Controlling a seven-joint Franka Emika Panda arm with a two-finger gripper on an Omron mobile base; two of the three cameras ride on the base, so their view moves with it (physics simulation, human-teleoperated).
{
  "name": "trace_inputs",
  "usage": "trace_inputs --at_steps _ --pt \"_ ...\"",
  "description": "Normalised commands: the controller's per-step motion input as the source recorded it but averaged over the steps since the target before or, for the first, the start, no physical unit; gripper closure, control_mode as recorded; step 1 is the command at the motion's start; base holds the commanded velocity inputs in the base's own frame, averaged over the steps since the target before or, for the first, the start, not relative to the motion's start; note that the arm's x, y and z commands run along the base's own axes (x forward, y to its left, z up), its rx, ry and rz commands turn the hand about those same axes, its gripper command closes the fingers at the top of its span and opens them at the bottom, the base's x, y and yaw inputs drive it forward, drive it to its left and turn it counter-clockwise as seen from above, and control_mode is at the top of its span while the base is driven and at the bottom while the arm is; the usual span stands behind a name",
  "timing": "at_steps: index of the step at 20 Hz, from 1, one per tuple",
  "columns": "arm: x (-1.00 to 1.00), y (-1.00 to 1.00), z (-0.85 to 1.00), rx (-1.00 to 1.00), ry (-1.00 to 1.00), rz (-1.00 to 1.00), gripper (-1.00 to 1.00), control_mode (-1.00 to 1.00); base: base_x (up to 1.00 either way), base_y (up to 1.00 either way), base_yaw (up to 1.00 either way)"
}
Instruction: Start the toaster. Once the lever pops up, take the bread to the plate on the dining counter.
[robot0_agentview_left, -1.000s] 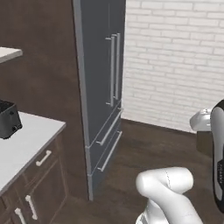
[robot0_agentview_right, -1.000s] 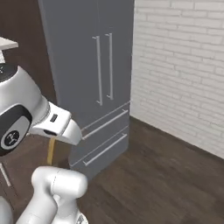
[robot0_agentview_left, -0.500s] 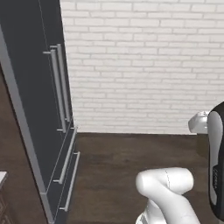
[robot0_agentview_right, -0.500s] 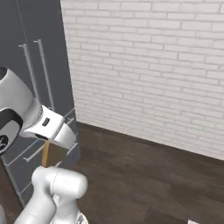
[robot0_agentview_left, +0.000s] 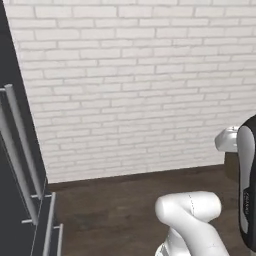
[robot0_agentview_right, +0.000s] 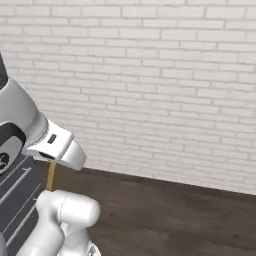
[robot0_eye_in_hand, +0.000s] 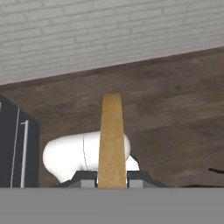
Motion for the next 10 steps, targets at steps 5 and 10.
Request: trace_inputs --at_steps 5,10 --pt "0.0 0.0 0.0 0.0 0.0 0.0 1.0 1.0 1.0 -0.13 -0.45" --pt "0.0 0.0 0.0 0.0 0.0 0.0 1.0 1.0 0.8 -0.07 -0.59"
